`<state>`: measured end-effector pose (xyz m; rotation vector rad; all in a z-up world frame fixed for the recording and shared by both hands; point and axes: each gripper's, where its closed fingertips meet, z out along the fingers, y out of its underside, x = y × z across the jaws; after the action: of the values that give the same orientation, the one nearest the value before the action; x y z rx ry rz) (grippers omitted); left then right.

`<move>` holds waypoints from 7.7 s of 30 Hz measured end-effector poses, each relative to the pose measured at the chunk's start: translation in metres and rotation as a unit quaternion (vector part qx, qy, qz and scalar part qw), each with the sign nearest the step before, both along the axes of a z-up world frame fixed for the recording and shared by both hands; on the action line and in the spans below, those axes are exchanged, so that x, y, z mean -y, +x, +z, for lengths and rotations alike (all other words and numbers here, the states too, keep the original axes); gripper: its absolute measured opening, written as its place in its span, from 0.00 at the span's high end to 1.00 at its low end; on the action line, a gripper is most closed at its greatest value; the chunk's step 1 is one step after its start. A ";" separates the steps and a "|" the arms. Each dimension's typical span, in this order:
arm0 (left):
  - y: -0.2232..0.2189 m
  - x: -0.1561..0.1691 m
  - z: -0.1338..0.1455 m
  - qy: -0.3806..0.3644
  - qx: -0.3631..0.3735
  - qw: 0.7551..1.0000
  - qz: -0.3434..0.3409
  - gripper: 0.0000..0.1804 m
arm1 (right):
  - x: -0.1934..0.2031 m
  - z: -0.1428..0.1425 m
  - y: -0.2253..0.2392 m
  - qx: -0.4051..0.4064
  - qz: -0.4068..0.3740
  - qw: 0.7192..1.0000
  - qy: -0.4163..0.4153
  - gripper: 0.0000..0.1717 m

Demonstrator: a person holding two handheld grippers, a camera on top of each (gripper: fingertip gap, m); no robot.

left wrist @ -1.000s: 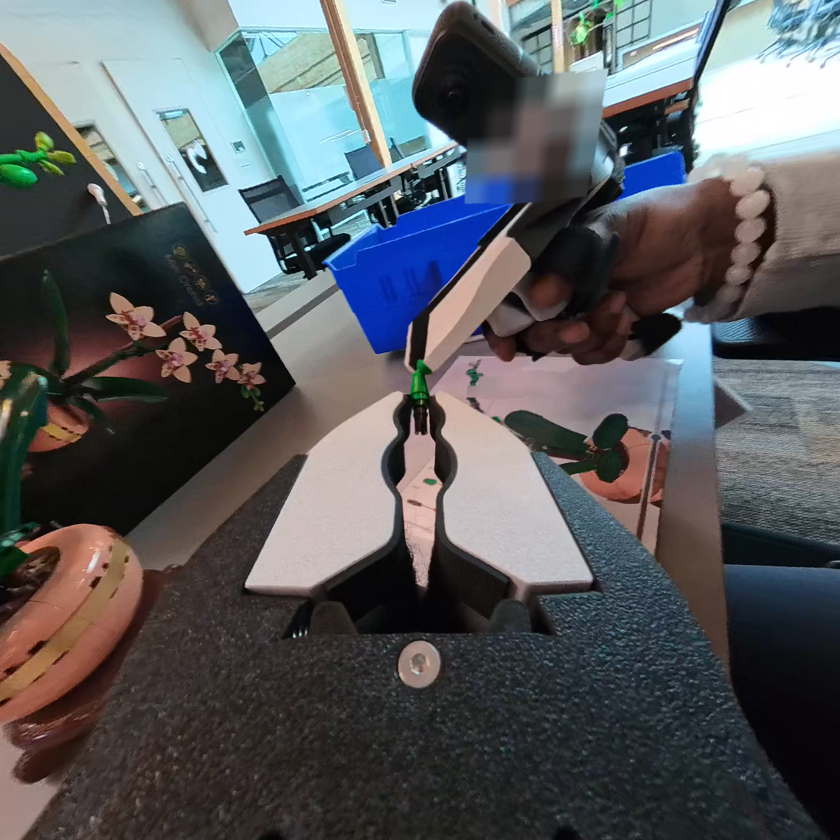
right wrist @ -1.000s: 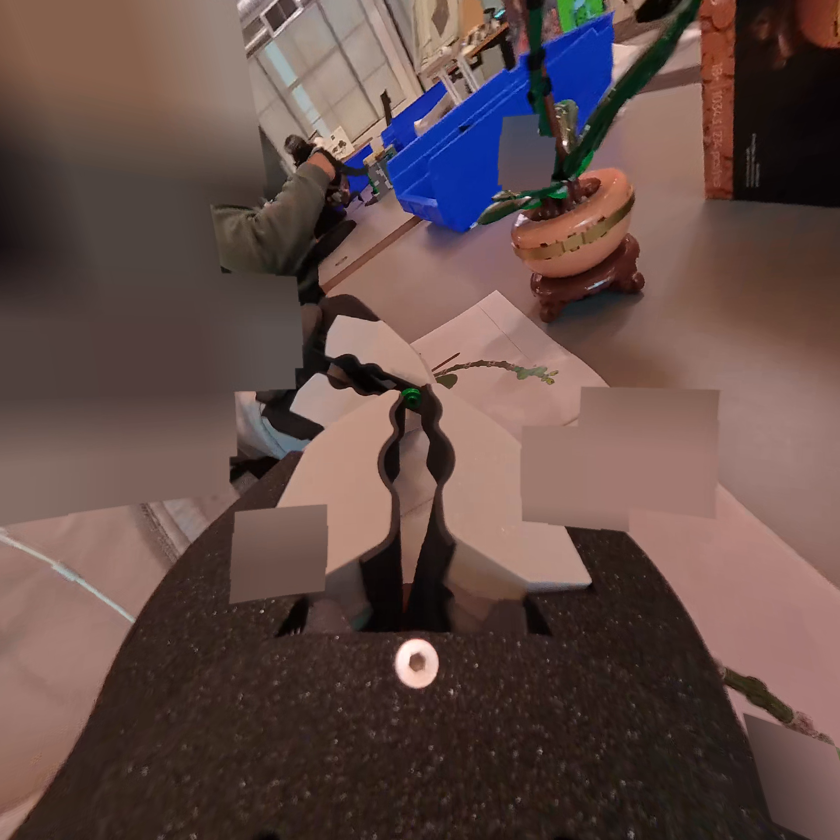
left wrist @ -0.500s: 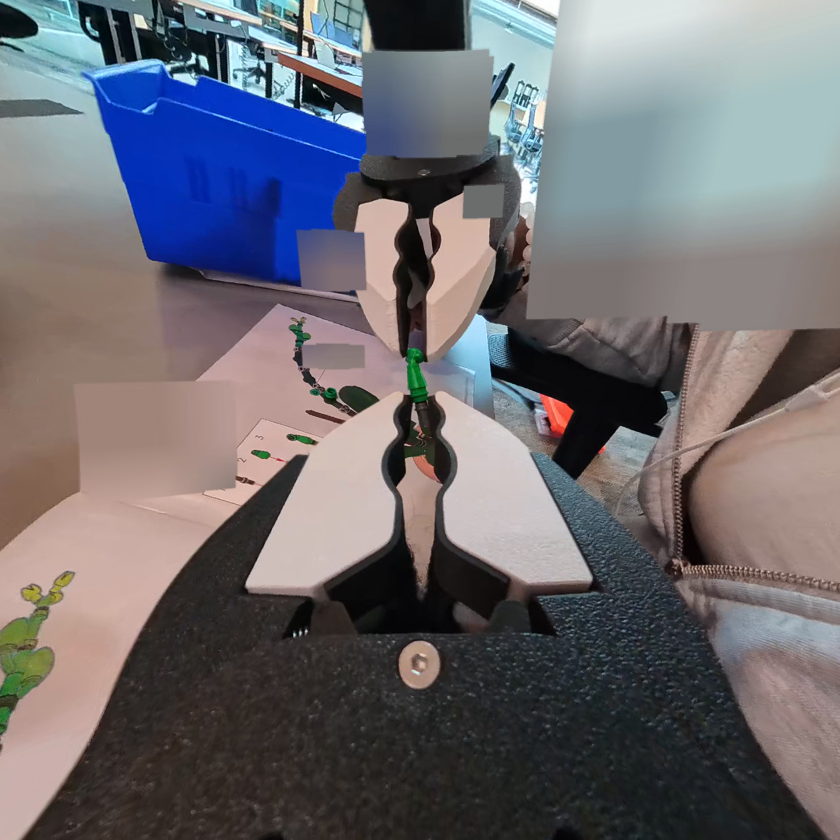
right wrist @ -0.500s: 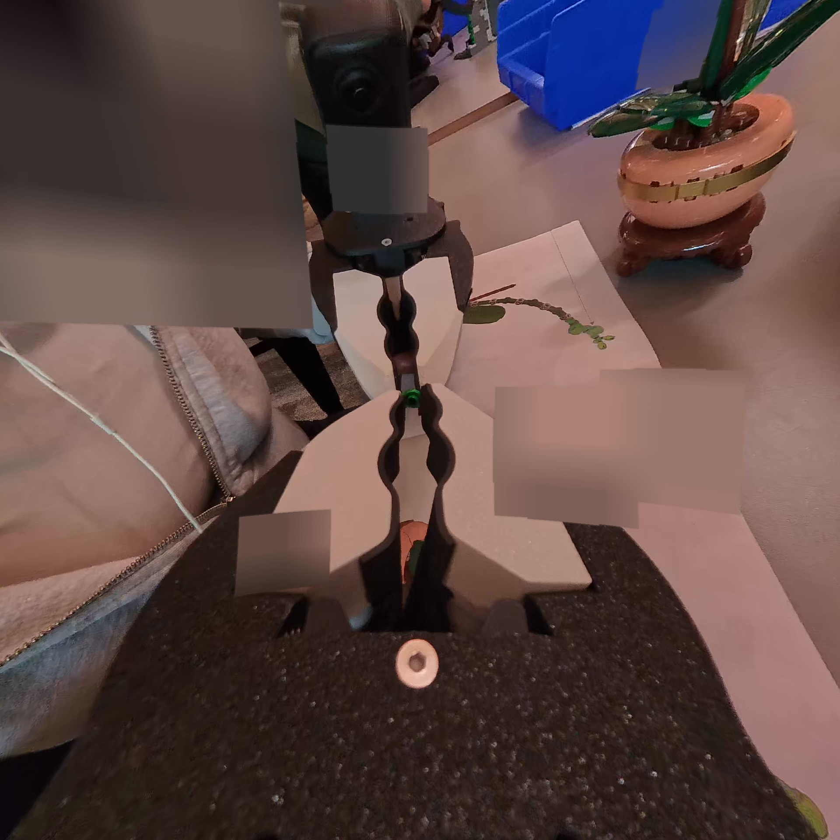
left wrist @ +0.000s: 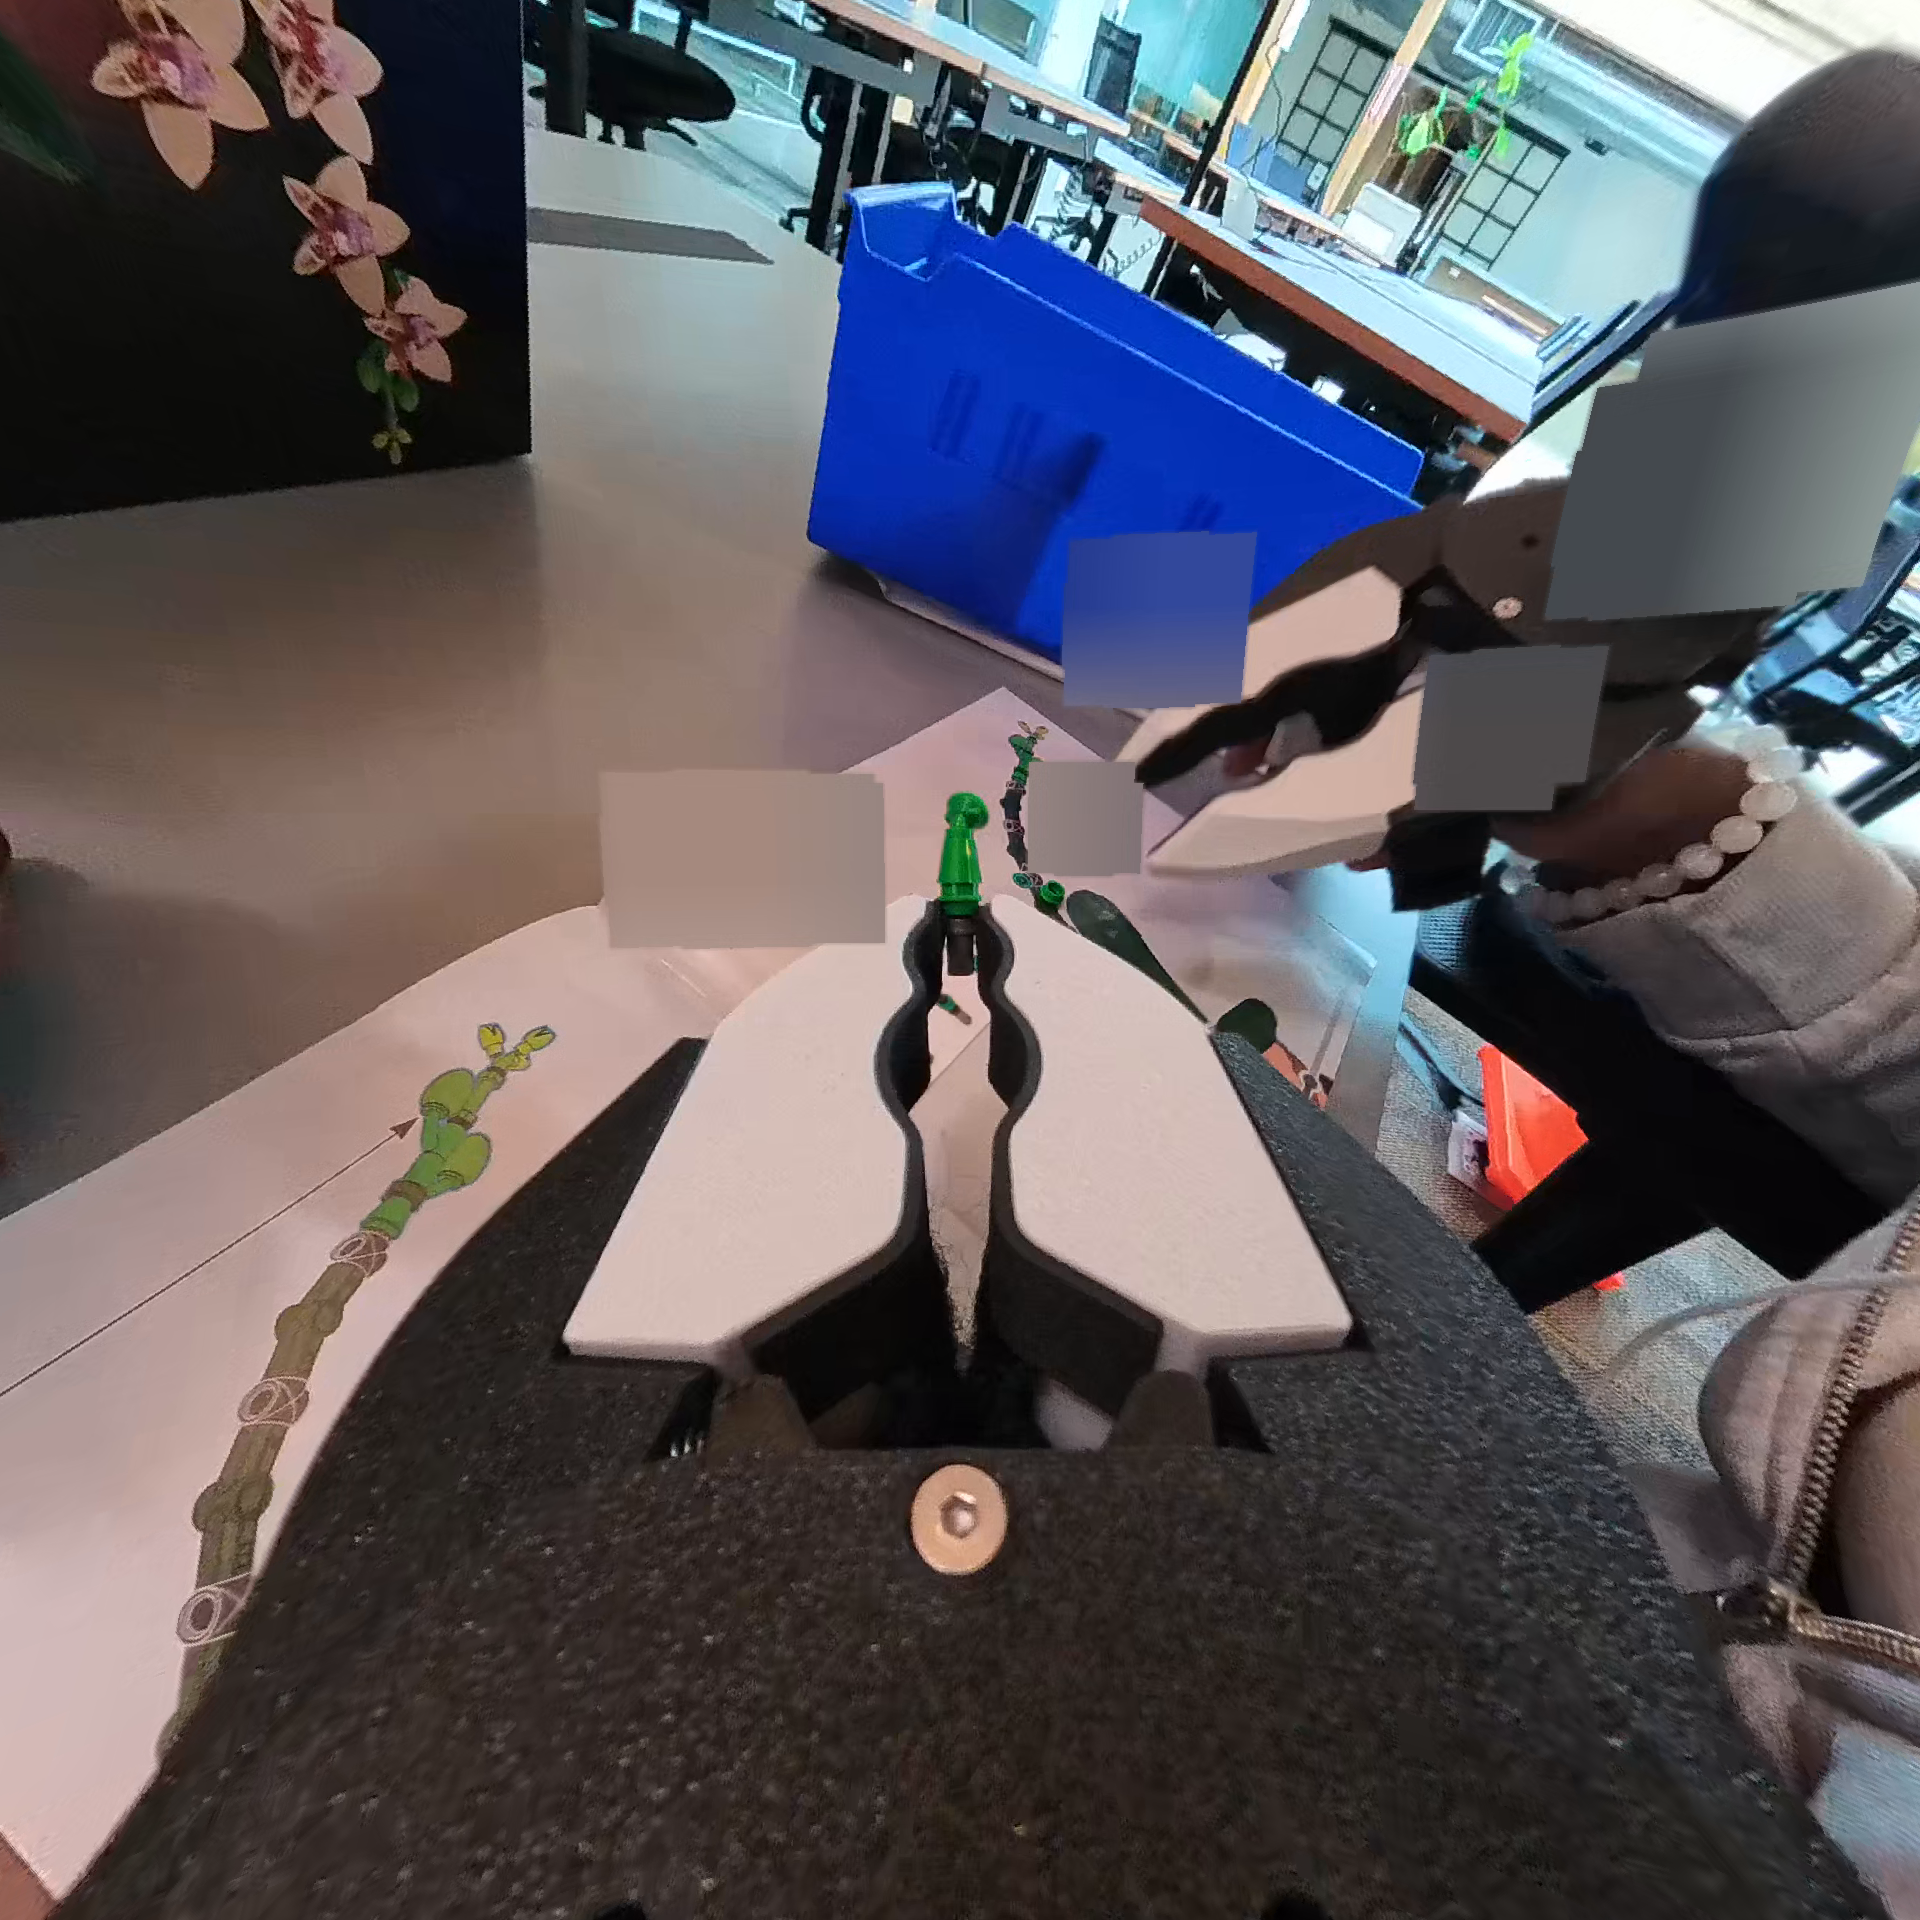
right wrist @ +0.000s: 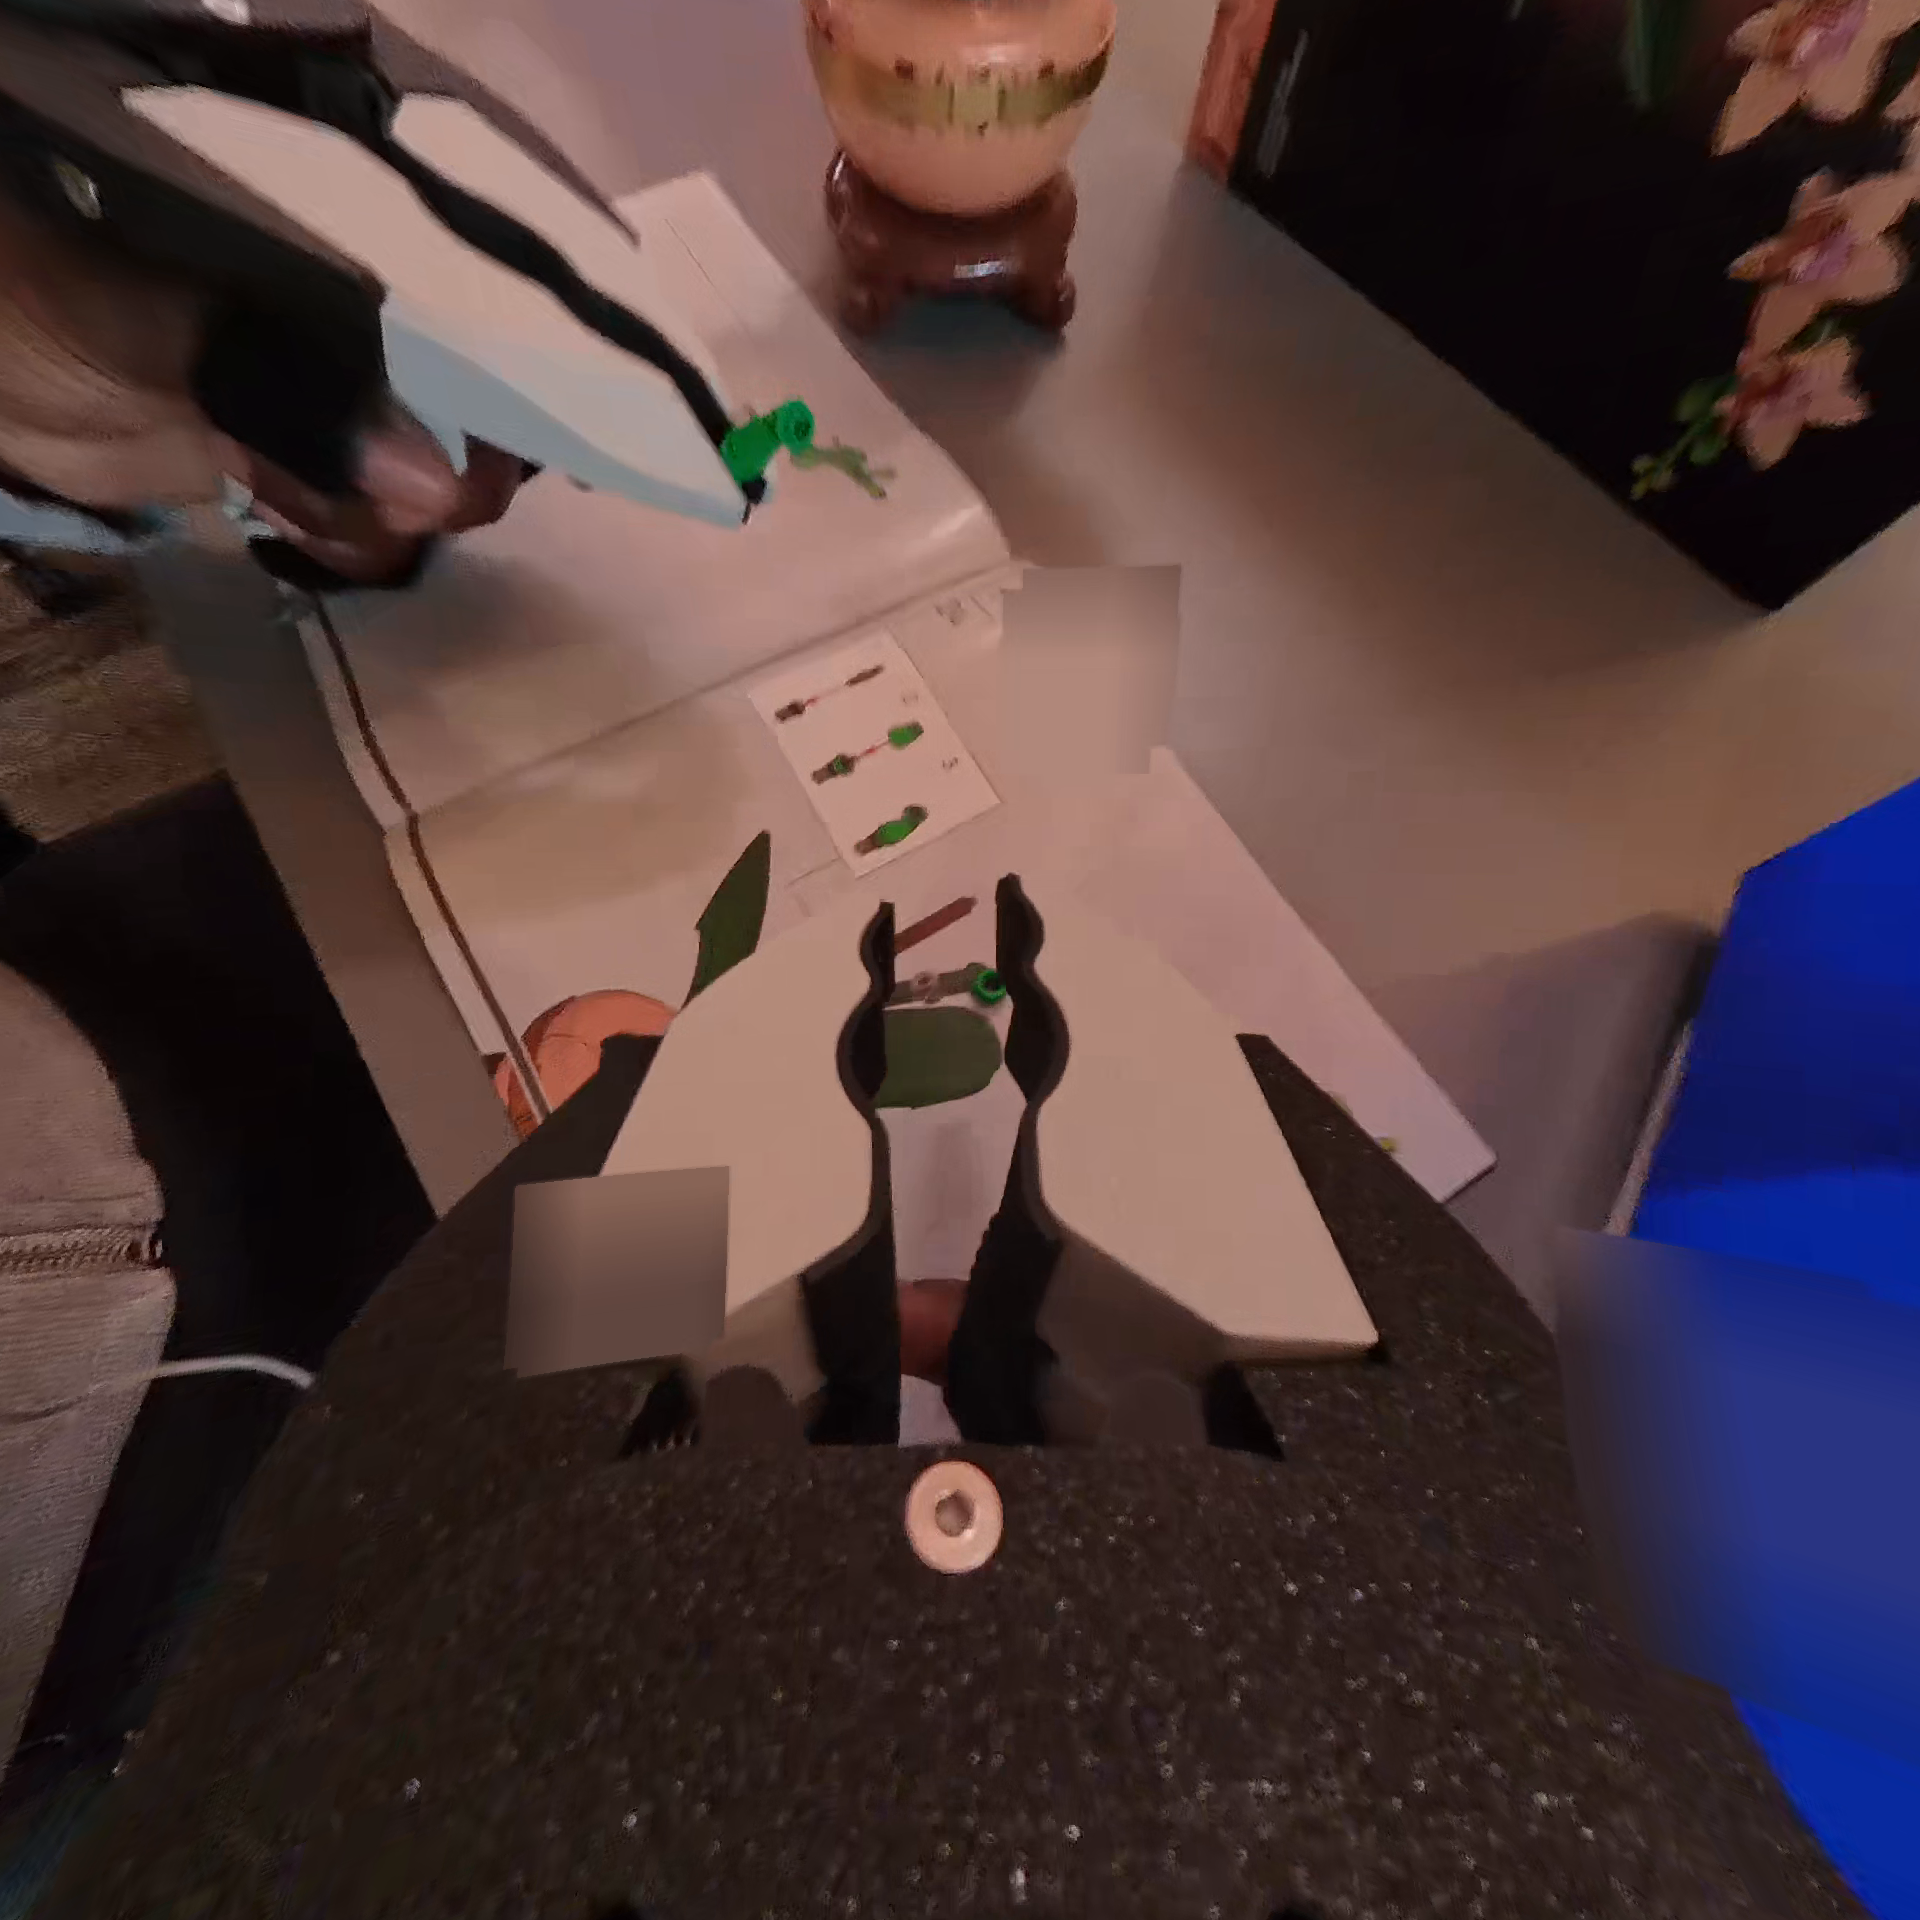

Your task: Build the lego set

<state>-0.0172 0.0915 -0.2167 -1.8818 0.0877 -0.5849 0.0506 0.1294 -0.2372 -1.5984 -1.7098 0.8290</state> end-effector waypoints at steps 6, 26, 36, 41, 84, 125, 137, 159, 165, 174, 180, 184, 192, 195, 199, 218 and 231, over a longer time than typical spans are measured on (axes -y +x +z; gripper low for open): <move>-0.003 -0.001 -0.001 -0.006 0.015 1.000 0.005 0.97 | 0.010 -0.018 0.007 0.023 0.047 0.998 -0.041 0.97; 0.002 -0.001 -0.004 -0.010 -0.014 1.000 0.002 0.97 | -0.010 -0.027 0.009 0.036 0.004 0.999 -0.015 0.96; 0.002 0.000 -0.004 -0.004 -0.024 1.000 0.002 0.97 | -0.013 -0.040 0.001 0.056 -0.027 0.997 -0.046 0.96; -0.001 0.001 -0.001 0.006 -0.022 1.000 0.014 0.97 | -0.012 -0.040 0.001 0.059 -0.017 0.997 -0.039 0.96; 0.001 0.001 -0.002 0.003 -0.017 1.000 0.008 0.97 | -0.099 0.109 0.088 -0.020 -0.200 0.967 0.156 0.97; 0.007 0.001 -0.002 0.009 -0.040 0.999 -0.006 0.97 | -0.168 0.039 0.223 0.086 -0.256 0.961 0.064 0.97; 0.008 0.001 -0.002 0.010 -0.041 0.999 -0.010 0.97 | -0.180 0.039 0.228 0.073 -0.275 0.954 0.089 0.67; 0.010 0.001 -0.002 0.007 -0.035 0.999 -0.018 0.97 | -0.179 0.053 0.186 0.075 -0.118 0.914 0.382 0.65; 0.010 0.002 -0.002 0.009 -0.036 0.999 -0.019 0.97 | -0.174 0.062 0.191 0.044 -0.130 0.918 0.373 0.69; 0.008 0.001 -0.002 0.007 -0.033 0.999 -0.011 0.97 | -0.116 0.165 0.151 -0.310 -0.132 0.931 0.142 0.87; 0.008 0.001 -0.002 0.011 -0.042 0.999 -0.012 0.97 | -0.004 0.151 0.053 -0.241 0.065 0.968 0.038 0.74; 0.009 0.001 0.000 0.017 -0.037 0.999 -0.011 0.97 | 0.066 0.124 0.023 -0.205 0.206 0.950 -0.114 0.87; 0.007 0.001 0.002 0.017 -0.021 1.000 -0.011 0.97 | 0.066 0.040 0.025 -0.084 0.202 0.972 -0.086 0.91; 0.007 0.001 0.002 0.017 -0.023 1.000 -0.011 0.97 | 0.078 0.026 0.017 -0.093 0.200 0.967 -0.129 0.91; 0.008 0.002 0.002 0.020 -0.027 0.999 -0.013 0.97 | 0.096 0.000 0.022 -0.067 0.238 0.959 -0.140 0.94; 0.009 0.004 0.001 0.022 -0.045 0.999 -0.010 0.97 | 0.085 -0.011 0.011 -0.030 0.214 0.965 -0.147 0.96; 0.011 0.004 0.002 0.024 -0.050 0.998 -0.013 0.97 | 0.032 -0.027 -0.002 -0.007 0.075 0.997 -0.020 0.96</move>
<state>-0.0063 0.0875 -0.2151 -1.8653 0.1909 -0.5010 0.0484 0.0972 -0.2639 -1.5004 -1.8317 0.9504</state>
